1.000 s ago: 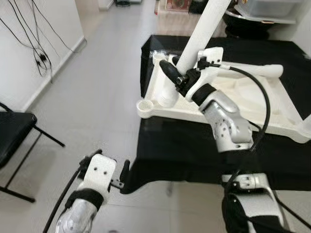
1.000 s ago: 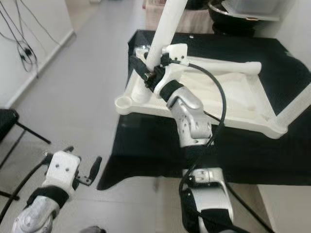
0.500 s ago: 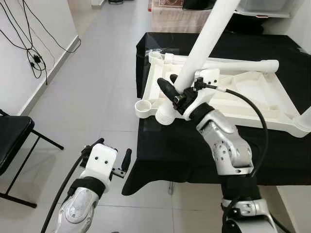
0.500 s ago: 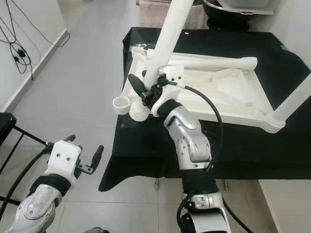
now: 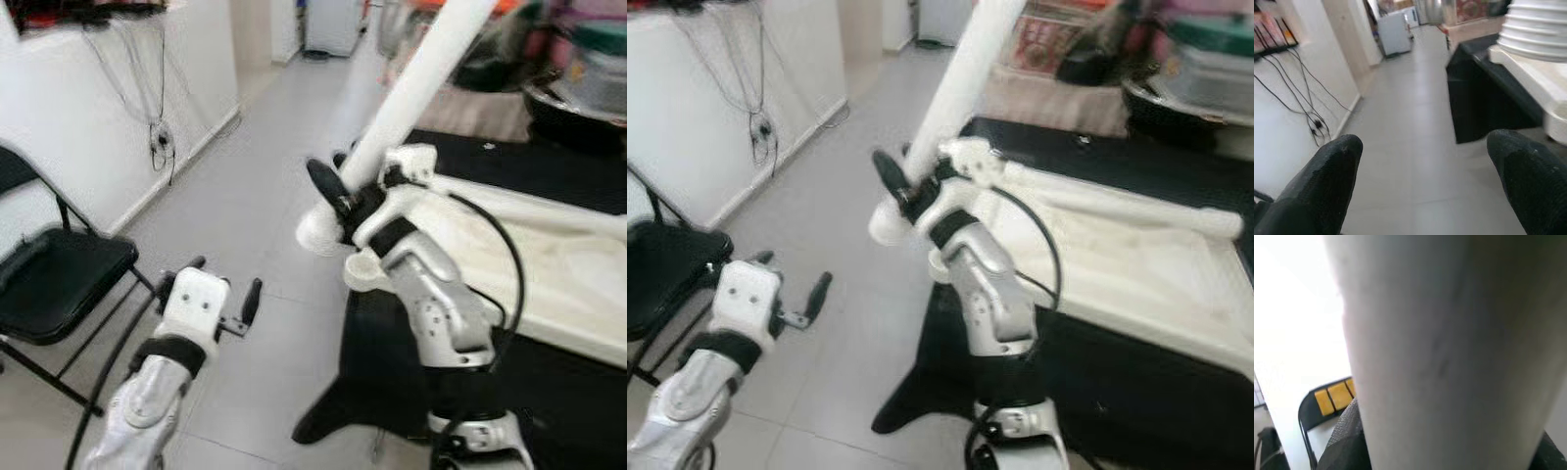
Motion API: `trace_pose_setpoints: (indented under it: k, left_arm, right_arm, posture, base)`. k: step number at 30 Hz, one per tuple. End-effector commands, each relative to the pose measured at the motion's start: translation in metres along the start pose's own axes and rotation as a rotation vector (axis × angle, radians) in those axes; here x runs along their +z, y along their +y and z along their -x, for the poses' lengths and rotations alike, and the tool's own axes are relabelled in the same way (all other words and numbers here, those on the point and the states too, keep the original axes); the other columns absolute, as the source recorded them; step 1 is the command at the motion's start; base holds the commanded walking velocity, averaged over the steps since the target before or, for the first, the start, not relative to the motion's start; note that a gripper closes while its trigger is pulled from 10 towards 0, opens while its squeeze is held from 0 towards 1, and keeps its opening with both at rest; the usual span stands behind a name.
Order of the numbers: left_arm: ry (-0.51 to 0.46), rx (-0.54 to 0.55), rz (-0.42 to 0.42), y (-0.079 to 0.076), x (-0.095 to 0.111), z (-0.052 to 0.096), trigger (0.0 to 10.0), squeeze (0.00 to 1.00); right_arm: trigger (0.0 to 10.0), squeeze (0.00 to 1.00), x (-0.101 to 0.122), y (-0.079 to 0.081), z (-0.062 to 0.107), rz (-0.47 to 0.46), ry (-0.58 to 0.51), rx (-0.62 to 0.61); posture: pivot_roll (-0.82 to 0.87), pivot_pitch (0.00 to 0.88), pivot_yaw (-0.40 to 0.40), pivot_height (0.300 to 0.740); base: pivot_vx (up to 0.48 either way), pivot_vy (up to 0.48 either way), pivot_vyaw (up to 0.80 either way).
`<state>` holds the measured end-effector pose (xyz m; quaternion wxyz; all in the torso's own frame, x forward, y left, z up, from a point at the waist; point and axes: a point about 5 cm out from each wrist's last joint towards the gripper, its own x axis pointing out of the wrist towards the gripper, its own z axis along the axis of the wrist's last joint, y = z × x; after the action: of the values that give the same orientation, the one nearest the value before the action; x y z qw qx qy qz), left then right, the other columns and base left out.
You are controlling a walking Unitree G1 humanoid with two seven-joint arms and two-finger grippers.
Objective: Building children table
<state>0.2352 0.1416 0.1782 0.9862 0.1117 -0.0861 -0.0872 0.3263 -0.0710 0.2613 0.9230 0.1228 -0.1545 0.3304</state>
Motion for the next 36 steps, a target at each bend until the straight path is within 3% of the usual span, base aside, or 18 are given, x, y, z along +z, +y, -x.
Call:
trace_pose_setpoints:
  k: [1, 8, 10, 11, 12, 17, 18, 22, 26, 28, 30, 33, 36]
  left_arm:
    - [0.01, -0.036, 0.016, -0.007, -0.002, -0.003, 10.0, 0.0]
    - [0.076, -0.176, 0.077, -0.028, -0.014, 0.003, 10.0, 0.0]
    - [0.129, -0.278, 0.074, -0.042, -0.023, 0.012, 10.0, 0.0]
    - [0.129, -0.278, 0.074, -0.042, -0.023, 0.012, 10.0, 0.0]
    - [0.198, -0.383, 0.093, -0.054, -0.034, 0.028, 10.0, 0.0]
    - [0.244, -0.447, 0.088, -0.062, -0.041, 0.045, 10.0, 0.0]
    - [0.271, -0.432, 0.116, -0.063, -0.041, 0.055, 10.0, 0.0]
    - [0.287, -0.411, 0.134, -0.061, -0.036, 0.066, 10.0, 0.0]
    - [0.275, -0.331, 0.105, -0.053, -0.028, 0.073, 10.0, 0.0]
    - [0.262, -0.232, 0.049, -0.043, -0.023, 0.074, 10.0, 0.0]
    - [0.256, -0.201, 0.022, -0.039, -0.021, 0.074, 10.0, 0.0]
    - [0.274, -0.071, -0.089, -0.024, -0.021, 0.086, 10.0, 0.0]
    - [0.285, -0.021, -0.118, -0.018, -0.02, 0.094, 10.0, 0.0]
  right_arm:
    - [10.0, 0.0, 0.007, -0.012, 0.007, 0.009, -0.017, -0.045]
    - [10.0, 0.0, 0.01, -0.014, 0.007, 0.038, -0.01, -0.013]
    - [10.0, 0.0, 0.012, -0.016, 0.008, 0.057, -0.001, 0.013]
    - [10.0, 0.0, 0.012, -0.016, 0.008, 0.057, -0.001, 0.013]
    - [10.0, 0.0, 0.014, -0.019, 0.009, 0.09, 0.024, 0.067]
    - [10.0, 0.0, 0.017, -0.021, 0.014, 0.139, 0.059, 0.165]
    - [10.0, 0.0, 0.022, -0.025, 0.019, 0.164, 0.088, 0.248]
    - [10.0, 0.0, 0.026, -0.028, 0.027, 0.183, 0.135, 0.365]
    - [10.0, 0.0, 0.028, -0.028, 0.036, 0.121, 0.179, 0.498]
    - [10.0, 0.0, 0.022, -0.026, 0.04, 0.115, 0.223, 0.56]
    - [10.0, 0.0, 0.019, -0.025, 0.041, 0.116, 0.239, 0.581]
    - [10.0, 0.0, 0.01, -0.018, 0.038, 0.097, 0.266, 0.643]
    - [10.0, 0.0, 0.009, -0.012, 0.035, 0.071, 0.258, 0.676]
  posture:
    - [0.12, 0.048, -0.041, 0.74]
    - [0.11, 0.051, -0.042, 0.74]
    - [0.11, 0.056, -0.04, 0.74]
    - [0.11, 0.056, -0.04, 0.74]
    - [0.11, 0.068, -0.038, 0.74]
    - [0.11, 0.084, -0.038, 0.74]
    - [0.1, 0.11, -0.041, 0.74]
    - [0.11, 0.14, -0.049, 0.74]
    - [0.11, 0.202, -0.053, 0.74]
    - [0.11, 0.268, -0.055, 0.74]
    - [0.11, 0.268, -0.055, 0.74]
    - [0.11, 0.321, -0.061, 0.74]
    - [0.12, 0.336, -0.064, 0.74]
  base:
    - [0.435, 0.0, 0.0]
    - [0.212, 0.0, 0.0]
    - [0.0, 0.0, 0.0]
    - [0.0, 0.0, 0.0]
    - [0.0, 0.0, 0.0]
    - [0.0, 0.0, 0.0]
    - [0.0, 0.0, 0.0]
    - [0.0, 0.0, 0.0]
    - [0.0, 0.0, 0.0]
    - [0.0, 0.0, 0.0]
    - [0.0, 0.0, 0.0]
    - [0.0, 0.0, 0.0]
    - [0.0, 0.0, 0.0]
